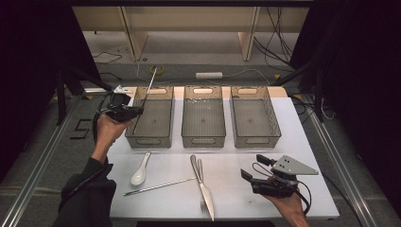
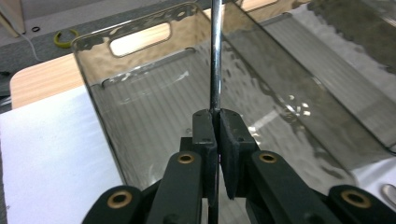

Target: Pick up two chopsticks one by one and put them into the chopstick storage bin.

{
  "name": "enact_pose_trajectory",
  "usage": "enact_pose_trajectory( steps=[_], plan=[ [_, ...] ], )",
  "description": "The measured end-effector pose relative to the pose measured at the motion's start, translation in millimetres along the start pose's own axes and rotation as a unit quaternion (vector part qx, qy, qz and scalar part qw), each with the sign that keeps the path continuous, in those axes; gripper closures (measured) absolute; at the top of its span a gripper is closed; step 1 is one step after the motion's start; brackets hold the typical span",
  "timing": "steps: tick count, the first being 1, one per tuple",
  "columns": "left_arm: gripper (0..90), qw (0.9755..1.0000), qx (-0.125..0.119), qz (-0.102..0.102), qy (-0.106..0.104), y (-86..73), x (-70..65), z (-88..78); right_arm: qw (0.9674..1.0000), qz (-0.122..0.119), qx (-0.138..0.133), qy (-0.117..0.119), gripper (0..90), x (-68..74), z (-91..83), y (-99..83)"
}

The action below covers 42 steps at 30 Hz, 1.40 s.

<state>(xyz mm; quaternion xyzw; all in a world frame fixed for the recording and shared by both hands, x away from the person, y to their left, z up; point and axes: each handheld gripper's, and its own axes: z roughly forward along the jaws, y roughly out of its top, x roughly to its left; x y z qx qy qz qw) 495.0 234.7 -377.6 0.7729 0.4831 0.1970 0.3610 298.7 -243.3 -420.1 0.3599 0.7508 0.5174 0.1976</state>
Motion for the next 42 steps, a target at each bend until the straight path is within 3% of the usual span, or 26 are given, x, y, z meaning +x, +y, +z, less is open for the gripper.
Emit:
enact_pose_trajectory(
  steps=[10,34,39,42],
  plan=[
    [84.9,0.9998,0.002,-0.018,0.006,-10.1,6.7,9.5,1.0,0.0,0.0,0.001,23.1,0.3,-0.1,-0.1],
    [84.2,0.9987,0.048,-0.014,0.013,-27.3,6.5,31.5,1.0,-0.002,-0.004,0.001,23.2,1.3,-2.5,-0.3],
    [79.6,0.9981,0.047,-0.027,0.03,-28.1,6.9,32.9,1.0,-0.002,-0.004,0.001,23.2,1.4,-2.3,-0.3],
    [74.7,0.9985,0.04,-0.029,0.023,-25.2,5.3,25.6,1.0,-0.002,-0.005,0.001,23.2,1.3,-2.6,-0.3]
  ],
)
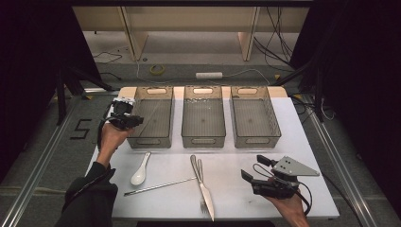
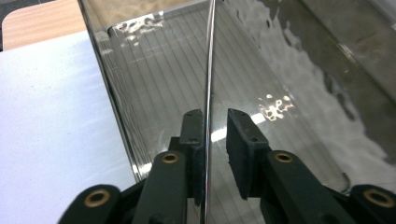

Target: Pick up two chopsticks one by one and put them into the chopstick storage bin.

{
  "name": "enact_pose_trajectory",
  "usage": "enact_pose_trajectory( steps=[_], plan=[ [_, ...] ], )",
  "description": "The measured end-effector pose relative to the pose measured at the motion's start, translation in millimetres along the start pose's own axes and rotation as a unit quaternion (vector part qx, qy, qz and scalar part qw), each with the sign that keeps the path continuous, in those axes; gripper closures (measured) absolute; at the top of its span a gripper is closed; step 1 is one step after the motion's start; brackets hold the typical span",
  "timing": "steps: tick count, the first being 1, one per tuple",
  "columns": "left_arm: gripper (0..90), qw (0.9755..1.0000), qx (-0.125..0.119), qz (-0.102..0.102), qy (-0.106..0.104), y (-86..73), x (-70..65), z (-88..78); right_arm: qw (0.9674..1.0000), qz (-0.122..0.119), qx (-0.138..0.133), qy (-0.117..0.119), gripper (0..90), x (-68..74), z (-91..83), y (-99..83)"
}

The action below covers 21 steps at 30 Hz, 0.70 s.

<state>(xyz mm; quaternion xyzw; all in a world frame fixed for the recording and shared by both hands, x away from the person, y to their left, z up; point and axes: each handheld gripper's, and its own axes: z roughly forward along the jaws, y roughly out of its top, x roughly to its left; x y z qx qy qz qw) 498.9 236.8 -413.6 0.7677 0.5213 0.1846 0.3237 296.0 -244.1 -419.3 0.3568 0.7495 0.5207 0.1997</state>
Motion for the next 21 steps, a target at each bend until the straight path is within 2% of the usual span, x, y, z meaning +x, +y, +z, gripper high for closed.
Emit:
enact_pose_trajectory(
  steps=[3,5,7,10,11,13,16,18,21],
  plan=[
    [65.8,0.9999,0.006,0.009,-0.01,2.7,-4.5,-10.4,1.0,0.001,-0.002,-0.001,23.3,-0.3,-0.5,0.0],
    [61.6,0.9996,0.008,0.015,-0.023,3.8,-8.7,-18.6,1.0,0.0,-0.003,-0.001,23.2,-0.2,-1.1,0.1],
    [53.7,0.9991,0.015,0.019,-0.034,4.2,-14.0,-26.2,1.0,0.001,-0.003,-0.001,23.2,0.0,-1.6,0.2],
    [45.1,0.9973,0.032,0.035,-0.057,2.1,-24.1,-35.1,1.0,0.001,-0.004,0.0,23.2,-0.1,-1.7,0.2],
    [41.4,0.9964,0.04,0.038,-0.063,0.6,-28.2,-37.1,1.0,0.001,-0.003,0.0,23.2,0.0,-1.7,0.2],
    [35.2,0.9939,0.06,0.059,-0.071,-4.4,-37.8,-40.1,1.0,0.0,-0.003,0.0,23.2,0.0,-1.7,0.2],
    [31.6,0.9893,0.085,0.088,-0.079,-12.9,-52.5,-43.7,1.0,0.0,-0.002,0.0,23.3,0.2,-1.5,0.2],
    [29.9,0.9876,0.092,0.094,-0.085,-18.5,-61.6,-46.1,1.0,-0.001,-0.002,0.0,23.2,0.1,-1.7,0.2],
    [27.3,0.9828,0.106,0.113,-0.1,-27.8,-75.5,-45.7,1.0,0.0,0.0,0.0,23.2,0.0,-0.5,-0.3]
  ],
)
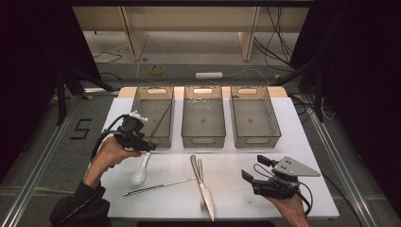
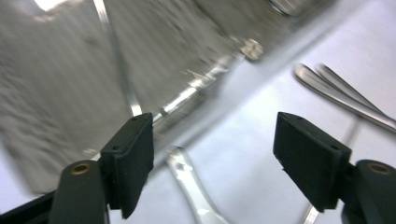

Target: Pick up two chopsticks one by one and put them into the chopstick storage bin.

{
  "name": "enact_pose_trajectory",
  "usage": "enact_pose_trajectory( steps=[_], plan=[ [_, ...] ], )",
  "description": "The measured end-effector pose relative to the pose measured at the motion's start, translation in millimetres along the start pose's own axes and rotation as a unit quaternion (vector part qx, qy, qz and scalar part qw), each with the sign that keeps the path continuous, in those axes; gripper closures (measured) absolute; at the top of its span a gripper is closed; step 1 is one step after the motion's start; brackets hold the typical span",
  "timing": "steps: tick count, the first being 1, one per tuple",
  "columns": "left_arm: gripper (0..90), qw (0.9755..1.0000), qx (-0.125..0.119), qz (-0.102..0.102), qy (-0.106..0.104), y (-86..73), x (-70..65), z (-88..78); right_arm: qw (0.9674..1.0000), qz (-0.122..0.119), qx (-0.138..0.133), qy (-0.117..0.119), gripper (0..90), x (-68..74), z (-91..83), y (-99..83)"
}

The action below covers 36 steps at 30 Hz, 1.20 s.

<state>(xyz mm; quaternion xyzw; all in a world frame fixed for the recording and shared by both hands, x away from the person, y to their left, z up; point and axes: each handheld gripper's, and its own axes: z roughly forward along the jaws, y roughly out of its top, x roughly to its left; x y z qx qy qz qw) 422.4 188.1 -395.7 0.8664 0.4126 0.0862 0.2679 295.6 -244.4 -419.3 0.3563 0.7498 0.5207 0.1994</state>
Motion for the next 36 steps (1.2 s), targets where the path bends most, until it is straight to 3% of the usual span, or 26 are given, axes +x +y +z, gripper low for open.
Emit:
enact_pose_trajectory(
  steps=[7,15,24,28,36],
  plan=[
    [22.0,0.9988,0.034,0.033,-0.017,-7.4,-29.6,11.9,1.0,-0.001,-0.001,0.0,23.2,0.3,-0.7,0.2],
    [18.7,0.9963,0.063,0.057,-0.018,-13.4,-46.8,16.1,1.0,0.0,-0.001,0.0,23.2,0.2,-1.3,0.1],
    [19.5,0.9899,0.108,0.087,-0.029,-21.8,-65.2,24.4,1.0,-0.001,0.001,-0.001,23.2,0.3,-1.2,0.1],
    [20.2,0.9872,0.122,0.098,-0.03,-25.8,-69.9,29.0,1.0,-0.002,0.001,-0.001,23.2,0.5,-1.4,0.1],
    [26.5,0.9847,0.139,0.1,-0.032,-31.8,-72.9,30.4,1.0,-0.003,0.001,-0.001,23.2,0.4,-1.2,0.0]
  ],
)
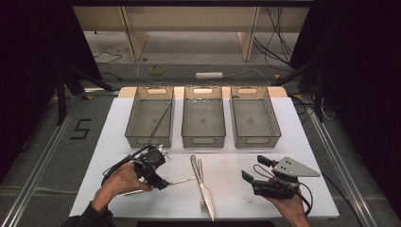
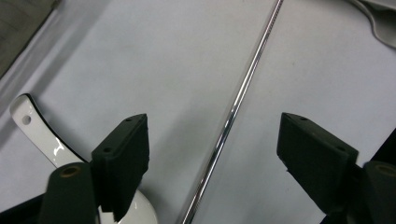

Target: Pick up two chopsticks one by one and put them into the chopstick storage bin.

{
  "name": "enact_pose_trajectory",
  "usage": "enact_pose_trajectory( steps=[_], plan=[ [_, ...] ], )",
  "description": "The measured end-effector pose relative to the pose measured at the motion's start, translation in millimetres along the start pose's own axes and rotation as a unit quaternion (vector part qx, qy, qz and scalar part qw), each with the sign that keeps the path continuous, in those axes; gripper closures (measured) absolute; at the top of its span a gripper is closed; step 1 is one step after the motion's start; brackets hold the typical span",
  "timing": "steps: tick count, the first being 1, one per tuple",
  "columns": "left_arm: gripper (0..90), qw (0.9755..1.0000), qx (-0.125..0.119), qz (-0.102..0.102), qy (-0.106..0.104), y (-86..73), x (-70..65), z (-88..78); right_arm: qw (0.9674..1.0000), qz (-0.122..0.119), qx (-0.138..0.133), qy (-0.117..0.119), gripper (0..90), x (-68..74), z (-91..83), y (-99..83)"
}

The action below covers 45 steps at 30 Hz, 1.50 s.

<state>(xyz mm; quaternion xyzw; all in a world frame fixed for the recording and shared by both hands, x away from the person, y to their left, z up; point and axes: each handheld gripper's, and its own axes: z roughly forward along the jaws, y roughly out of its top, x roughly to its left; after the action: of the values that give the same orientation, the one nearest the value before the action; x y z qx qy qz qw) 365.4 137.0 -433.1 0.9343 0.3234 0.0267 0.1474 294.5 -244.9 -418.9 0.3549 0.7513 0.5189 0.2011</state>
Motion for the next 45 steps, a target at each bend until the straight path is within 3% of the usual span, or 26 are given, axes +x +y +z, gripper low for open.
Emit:
enact_pose_trajectory(
  steps=[9,21,36,45],
  plan=[
    [41.7,0.9994,0.03,0.015,-0.005,-5.3,-4.0,4.9,1.0,-0.002,0.001,-0.001,23.3,0.0,0.4,-0.1],
    [58.9,0.9988,0.044,0.024,-0.004,-11.2,-2.2,11.4,1.0,-0.002,0.002,0.001,23.4,0.4,0.5,-0.2],
    [69.9,0.9972,0.068,0.032,0.006,-14.9,1.6,21.7,1.0,-0.004,0.004,0.0,23.5,0.3,1.1,-0.5],
    [74.0,0.9973,0.066,0.033,0.005,-15.3,-0.1,24.1,1.0,-0.004,0.005,-0.001,23.7,0.3,1.3,-0.5]
  ],
)
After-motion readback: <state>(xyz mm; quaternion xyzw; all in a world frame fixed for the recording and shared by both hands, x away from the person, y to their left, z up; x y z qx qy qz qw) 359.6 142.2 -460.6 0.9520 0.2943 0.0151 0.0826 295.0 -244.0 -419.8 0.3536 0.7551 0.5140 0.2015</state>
